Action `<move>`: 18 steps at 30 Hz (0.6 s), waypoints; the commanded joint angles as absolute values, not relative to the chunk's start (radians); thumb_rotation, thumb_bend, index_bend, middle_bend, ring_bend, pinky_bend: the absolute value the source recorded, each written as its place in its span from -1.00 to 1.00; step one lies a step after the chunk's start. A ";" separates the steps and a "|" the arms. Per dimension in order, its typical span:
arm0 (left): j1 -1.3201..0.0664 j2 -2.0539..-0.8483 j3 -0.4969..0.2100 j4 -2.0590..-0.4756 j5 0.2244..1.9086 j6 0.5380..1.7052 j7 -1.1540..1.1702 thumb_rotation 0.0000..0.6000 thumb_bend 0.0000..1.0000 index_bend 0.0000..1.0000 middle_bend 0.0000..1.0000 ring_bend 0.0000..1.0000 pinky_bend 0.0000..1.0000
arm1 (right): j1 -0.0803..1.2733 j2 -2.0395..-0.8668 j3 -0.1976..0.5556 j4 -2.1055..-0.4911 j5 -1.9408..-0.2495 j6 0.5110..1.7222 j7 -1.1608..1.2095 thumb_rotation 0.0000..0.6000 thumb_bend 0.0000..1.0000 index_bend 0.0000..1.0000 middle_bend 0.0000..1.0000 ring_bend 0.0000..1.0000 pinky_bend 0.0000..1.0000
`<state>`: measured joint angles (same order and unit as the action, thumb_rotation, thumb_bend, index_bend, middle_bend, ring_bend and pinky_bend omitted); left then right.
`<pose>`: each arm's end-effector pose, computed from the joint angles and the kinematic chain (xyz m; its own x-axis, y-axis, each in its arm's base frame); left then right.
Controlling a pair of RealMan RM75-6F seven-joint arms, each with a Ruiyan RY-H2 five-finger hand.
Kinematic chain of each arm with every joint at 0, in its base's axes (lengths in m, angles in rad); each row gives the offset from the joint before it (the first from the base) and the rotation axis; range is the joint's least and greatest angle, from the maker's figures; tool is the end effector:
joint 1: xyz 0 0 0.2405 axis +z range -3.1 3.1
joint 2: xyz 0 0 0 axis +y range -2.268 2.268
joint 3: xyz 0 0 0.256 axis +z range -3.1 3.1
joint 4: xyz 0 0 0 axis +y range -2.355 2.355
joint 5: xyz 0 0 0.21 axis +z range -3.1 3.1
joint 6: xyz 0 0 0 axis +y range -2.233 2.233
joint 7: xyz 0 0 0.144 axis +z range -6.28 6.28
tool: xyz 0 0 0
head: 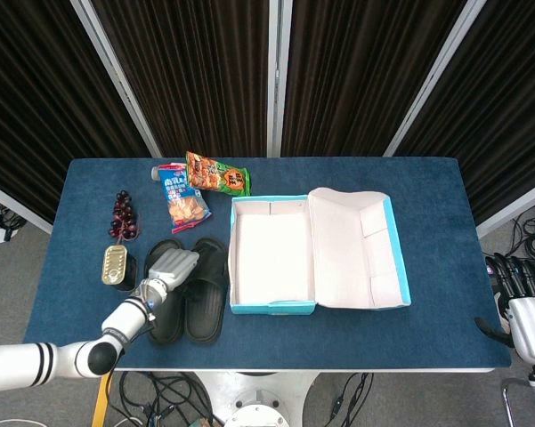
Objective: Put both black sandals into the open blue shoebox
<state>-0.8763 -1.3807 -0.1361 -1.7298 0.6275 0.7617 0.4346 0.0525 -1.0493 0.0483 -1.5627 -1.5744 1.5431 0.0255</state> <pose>-0.1392 0.3259 -0.0120 0.3351 0.6004 0.7261 0.9418 -0.2363 -0.2392 -0.3175 -0.1710 0.1893 0.4813 0.0458 0.8754 -0.8741 -0.0497 0.4832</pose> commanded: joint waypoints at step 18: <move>-1.066 -1.528 -0.059 -1.568 0.290 0.759 0.480 1.00 -1.00 -0.38 -0.46 0.61 0.65 | 0.051 -1.048 0.047 -1.540 -1.560 1.530 0.061 1.00 -0.95 -1.00 -0.86 -1.00 -1.00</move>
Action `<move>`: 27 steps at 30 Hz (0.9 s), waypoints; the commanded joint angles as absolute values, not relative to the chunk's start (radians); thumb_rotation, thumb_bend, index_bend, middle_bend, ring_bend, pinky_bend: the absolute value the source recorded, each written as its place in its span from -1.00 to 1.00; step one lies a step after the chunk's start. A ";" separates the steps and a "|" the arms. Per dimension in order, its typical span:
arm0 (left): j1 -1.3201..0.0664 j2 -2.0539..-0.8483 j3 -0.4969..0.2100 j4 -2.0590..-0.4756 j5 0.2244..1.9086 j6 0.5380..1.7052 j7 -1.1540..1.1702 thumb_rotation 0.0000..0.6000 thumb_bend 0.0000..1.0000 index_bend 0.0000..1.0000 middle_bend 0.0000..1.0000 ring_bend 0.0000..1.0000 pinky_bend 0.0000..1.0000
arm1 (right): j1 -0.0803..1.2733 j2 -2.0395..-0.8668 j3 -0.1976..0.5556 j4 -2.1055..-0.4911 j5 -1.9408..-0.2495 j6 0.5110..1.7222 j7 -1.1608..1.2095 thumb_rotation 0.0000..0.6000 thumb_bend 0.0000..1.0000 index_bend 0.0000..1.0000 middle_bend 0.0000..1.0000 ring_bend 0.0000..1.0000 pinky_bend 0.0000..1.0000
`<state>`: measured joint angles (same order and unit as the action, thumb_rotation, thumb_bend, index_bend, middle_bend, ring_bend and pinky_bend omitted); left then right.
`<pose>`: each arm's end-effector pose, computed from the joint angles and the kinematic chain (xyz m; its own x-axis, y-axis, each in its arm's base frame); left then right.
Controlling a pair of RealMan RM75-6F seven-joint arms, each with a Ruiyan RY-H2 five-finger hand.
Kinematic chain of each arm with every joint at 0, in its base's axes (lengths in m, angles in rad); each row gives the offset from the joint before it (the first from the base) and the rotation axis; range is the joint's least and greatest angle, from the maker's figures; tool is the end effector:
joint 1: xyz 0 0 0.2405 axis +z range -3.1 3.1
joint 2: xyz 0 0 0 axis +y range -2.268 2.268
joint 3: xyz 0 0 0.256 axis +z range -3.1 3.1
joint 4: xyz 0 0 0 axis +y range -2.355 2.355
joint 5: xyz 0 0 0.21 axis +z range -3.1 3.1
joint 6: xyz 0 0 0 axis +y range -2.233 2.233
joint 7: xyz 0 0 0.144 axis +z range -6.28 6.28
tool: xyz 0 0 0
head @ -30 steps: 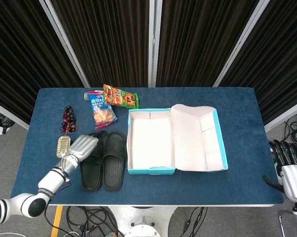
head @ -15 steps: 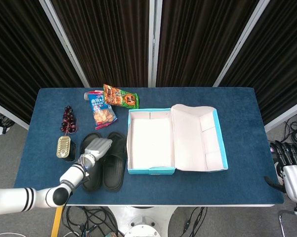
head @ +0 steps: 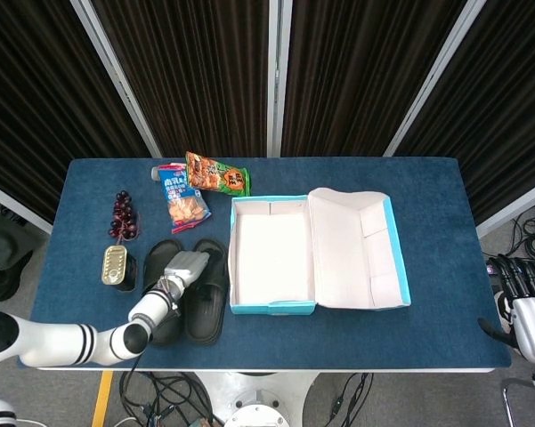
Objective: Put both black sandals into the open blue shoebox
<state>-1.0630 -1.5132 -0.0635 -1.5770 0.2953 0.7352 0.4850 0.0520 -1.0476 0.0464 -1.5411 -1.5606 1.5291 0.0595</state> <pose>-0.1349 0.3415 -0.0540 0.2997 0.6917 0.6570 0.9467 -0.1303 -0.2946 -0.3245 -0.1708 0.1913 0.4723 0.0300 0.8809 -0.8803 -0.0345 0.4731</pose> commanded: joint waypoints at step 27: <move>-0.839 -1.379 -0.170 -1.765 0.608 0.996 0.187 1.00 -1.00 0.08 0.15 0.77 0.78 | 0.046 -1.037 0.053 -1.556 -1.587 1.570 0.046 1.00 -0.94 -1.00 -0.86 -1.00 -1.00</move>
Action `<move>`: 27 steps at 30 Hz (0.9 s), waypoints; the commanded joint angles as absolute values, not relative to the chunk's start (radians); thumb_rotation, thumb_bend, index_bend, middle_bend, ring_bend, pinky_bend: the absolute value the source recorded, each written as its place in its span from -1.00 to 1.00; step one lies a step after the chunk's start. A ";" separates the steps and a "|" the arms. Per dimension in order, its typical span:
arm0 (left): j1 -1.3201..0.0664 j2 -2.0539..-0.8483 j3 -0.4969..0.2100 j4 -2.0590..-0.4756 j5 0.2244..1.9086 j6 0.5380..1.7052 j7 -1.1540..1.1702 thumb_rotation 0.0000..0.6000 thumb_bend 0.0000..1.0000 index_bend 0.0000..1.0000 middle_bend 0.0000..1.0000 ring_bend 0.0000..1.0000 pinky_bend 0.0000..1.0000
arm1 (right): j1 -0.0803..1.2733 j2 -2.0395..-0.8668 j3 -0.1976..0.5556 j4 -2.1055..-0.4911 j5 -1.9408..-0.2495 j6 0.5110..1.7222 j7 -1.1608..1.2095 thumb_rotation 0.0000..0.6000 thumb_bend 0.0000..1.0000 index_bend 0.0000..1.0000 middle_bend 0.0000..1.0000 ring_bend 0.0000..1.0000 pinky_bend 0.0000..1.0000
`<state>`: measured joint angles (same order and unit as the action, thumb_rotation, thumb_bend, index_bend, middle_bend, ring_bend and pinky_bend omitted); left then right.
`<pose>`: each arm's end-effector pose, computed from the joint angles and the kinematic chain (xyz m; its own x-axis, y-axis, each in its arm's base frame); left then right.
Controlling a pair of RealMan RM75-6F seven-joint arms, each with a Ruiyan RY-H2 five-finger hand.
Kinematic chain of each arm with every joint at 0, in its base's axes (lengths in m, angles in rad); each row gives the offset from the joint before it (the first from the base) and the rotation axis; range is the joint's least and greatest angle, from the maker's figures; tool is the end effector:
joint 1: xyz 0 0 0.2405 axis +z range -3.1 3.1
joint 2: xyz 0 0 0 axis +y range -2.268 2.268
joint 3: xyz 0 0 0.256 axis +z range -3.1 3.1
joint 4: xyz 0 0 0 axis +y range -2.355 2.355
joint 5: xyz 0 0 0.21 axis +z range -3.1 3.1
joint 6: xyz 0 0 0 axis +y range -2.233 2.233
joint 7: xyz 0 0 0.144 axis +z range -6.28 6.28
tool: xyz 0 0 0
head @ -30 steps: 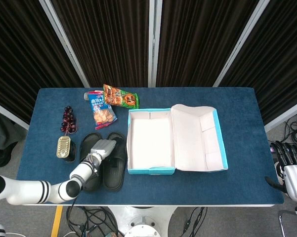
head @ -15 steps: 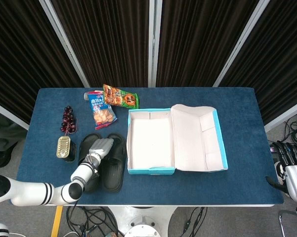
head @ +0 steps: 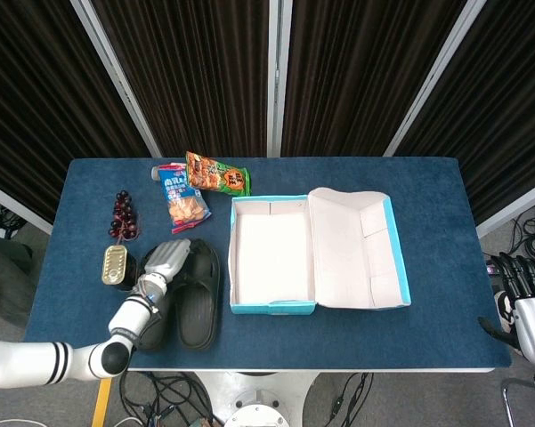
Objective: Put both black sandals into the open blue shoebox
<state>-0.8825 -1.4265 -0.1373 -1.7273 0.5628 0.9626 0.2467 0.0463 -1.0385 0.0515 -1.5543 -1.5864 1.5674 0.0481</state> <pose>-0.1407 0.3350 -0.0048 0.0913 0.5142 0.8528 0.9955 -0.0262 -0.0907 -0.3171 -0.1695 0.1963 0.4768 0.0695 0.8763 -0.8750 -0.0576 0.4807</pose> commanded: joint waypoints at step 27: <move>-0.910 -1.707 -0.433 -1.264 1.180 0.912 -0.632 1.00 -1.00 0.06 0.09 0.55 0.51 | 0.058 -0.985 0.063 -1.641 -1.579 1.552 -0.041 1.00 -0.93 -1.00 -0.86 -1.00 -1.00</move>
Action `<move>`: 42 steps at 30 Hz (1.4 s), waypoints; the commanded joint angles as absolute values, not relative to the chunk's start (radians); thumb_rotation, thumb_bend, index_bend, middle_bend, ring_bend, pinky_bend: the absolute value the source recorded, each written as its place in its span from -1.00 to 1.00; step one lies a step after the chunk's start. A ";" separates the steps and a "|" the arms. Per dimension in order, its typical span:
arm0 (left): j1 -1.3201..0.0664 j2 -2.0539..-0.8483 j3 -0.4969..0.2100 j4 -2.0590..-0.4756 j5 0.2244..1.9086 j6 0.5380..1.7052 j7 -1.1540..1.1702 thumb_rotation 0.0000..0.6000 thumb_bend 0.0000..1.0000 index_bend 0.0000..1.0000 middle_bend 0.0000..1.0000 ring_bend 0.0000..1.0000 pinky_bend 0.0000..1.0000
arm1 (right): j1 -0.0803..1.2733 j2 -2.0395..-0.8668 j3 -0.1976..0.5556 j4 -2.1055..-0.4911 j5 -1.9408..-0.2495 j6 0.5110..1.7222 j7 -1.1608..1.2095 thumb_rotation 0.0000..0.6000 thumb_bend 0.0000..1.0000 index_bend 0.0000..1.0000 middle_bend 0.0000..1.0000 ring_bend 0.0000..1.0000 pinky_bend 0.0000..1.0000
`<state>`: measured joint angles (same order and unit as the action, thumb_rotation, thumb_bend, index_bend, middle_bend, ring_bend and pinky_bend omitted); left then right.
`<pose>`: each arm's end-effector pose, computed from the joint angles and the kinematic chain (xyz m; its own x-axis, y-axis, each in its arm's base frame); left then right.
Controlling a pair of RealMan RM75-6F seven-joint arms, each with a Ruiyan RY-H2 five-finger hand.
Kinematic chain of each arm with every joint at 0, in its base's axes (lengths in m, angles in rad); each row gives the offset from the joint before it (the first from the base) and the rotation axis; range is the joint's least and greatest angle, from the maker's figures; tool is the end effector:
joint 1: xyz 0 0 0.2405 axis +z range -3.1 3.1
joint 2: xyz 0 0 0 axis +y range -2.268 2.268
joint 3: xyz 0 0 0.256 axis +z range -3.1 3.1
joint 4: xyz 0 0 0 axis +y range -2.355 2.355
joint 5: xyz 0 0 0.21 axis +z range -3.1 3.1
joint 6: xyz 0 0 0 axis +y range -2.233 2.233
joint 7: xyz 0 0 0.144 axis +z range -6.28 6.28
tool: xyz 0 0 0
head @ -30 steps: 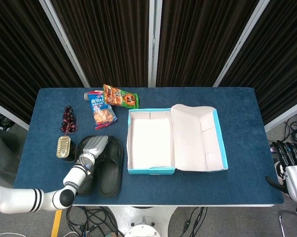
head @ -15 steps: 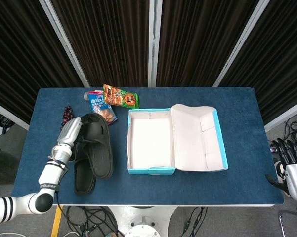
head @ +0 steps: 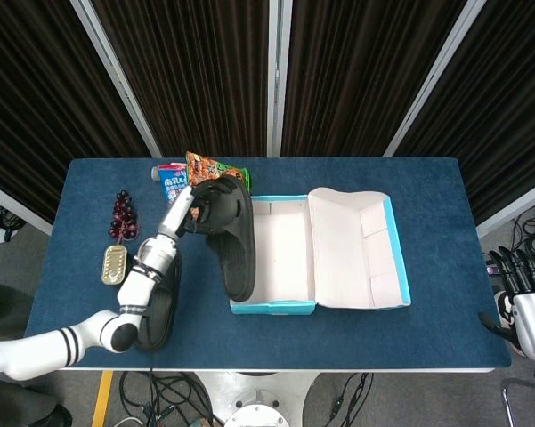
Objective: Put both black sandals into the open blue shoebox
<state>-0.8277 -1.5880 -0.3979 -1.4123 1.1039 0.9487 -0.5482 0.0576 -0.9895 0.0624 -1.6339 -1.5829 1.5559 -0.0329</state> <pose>-0.0858 0.3972 0.0150 -0.4800 0.3534 0.8029 0.8103 -0.1720 0.5602 -0.3028 -0.1746 0.2038 0.5195 0.0779 0.8509 -0.8492 -0.0634 0.5243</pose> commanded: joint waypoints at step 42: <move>-1.125 -2.206 -0.439 -0.562 1.202 0.816 -0.739 1.00 -1.00 0.03 0.11 0.50 0.23 | 0.045 -0.964 0.063 -1.699 -1.533 1.533 -0.094 1.00 -0.93 -1.00 -0.86 -1.00 -1.00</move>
